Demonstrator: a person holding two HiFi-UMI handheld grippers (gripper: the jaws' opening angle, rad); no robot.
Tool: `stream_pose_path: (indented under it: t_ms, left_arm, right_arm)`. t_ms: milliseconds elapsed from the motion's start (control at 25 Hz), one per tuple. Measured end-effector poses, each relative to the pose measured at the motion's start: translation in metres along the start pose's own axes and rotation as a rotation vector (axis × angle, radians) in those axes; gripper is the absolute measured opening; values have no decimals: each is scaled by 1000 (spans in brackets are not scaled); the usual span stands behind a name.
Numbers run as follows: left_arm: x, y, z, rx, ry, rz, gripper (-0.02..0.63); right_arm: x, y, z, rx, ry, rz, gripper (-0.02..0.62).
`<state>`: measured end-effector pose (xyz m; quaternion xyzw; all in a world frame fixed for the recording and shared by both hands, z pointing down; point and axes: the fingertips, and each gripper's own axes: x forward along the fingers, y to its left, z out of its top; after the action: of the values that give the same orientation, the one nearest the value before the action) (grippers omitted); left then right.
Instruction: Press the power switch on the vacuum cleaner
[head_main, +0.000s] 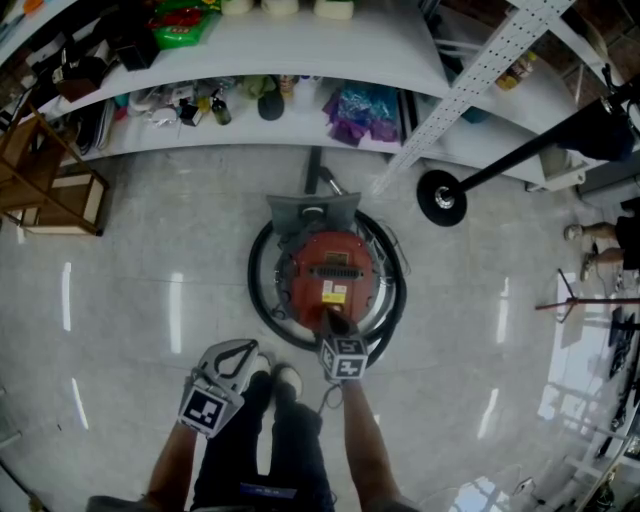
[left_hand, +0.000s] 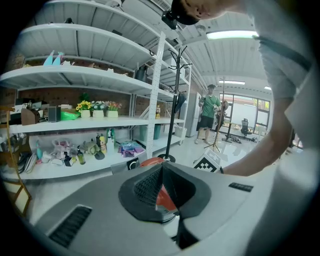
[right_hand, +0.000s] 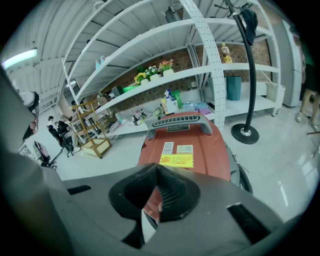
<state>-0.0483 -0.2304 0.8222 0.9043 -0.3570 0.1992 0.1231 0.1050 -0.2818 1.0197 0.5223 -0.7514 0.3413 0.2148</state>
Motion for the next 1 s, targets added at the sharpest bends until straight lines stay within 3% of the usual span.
stream_pose_path:
  t_ms: [280,1000]
  left_arm:
    - [0,-1,-2,-9,-3,-1,8]
    - [-7,-3,-4,-12,-6,-3,8]
  right_arm:
    - [3,0,-1,-25,9,-22,12]
    - [7,-1,-7,33,49,-41,14]
